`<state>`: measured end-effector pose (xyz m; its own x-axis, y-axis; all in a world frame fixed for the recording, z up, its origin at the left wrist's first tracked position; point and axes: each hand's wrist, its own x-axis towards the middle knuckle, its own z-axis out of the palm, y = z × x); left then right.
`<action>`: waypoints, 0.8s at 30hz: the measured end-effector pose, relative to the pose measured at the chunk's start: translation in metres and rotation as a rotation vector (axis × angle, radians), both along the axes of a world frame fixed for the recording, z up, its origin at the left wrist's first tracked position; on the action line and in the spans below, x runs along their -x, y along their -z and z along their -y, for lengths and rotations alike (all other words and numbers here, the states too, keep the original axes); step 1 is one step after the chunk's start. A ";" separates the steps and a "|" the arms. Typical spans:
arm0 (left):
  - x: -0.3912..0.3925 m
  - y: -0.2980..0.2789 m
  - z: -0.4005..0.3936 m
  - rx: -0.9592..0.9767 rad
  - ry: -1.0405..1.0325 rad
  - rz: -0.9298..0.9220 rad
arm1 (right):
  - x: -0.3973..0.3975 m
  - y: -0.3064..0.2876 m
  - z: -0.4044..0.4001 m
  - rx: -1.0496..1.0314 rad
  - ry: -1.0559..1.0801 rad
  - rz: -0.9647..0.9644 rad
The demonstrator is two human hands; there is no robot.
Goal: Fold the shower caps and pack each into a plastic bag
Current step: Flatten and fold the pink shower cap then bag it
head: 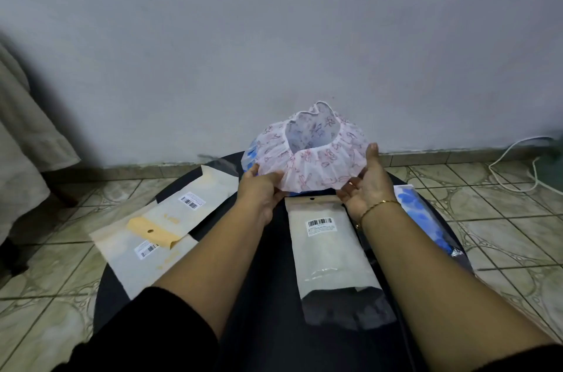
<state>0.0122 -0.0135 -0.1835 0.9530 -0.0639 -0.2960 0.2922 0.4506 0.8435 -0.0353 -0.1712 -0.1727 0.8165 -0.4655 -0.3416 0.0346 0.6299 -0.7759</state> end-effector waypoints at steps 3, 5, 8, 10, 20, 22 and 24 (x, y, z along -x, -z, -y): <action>0.030 -0.004 -0.021 0.037 -0.008 0.037 | 0.027 -0.005 -0.006 -0.023 -0.036 0.024; 0.053 -0.008 -0.035 0.042 -0.023 0.050 | 0.044 -0.007 -0.010 -0.032 -0.078 0.010; 0.086 -0.012 -0.058 0.033 -0.034 0.097 | 0.069 -0.010 -0.018 -0.008 -0.158 -0.016; 0.113 -0.015 -0.073 0.027 -0.053 0.127 | 0.090 -0.013 -0.027 0.028 -0.202 -0.016; 0.216 0.020 -0.147 -0.265 -0.087 0.120 | 0.176 0.011 -0.071 0.237 -0.458 -0.029; 0.226 0.026 -0.154 -0.340 -0.099 0.126 | 0.186 0.017 -0.076 0.364 -0.517 -0.094; 0.232 0.028 -0.159 -0.379 -0.119 0.134 | 0.196 0.015 -0.082 0.656 -0.534 -0.194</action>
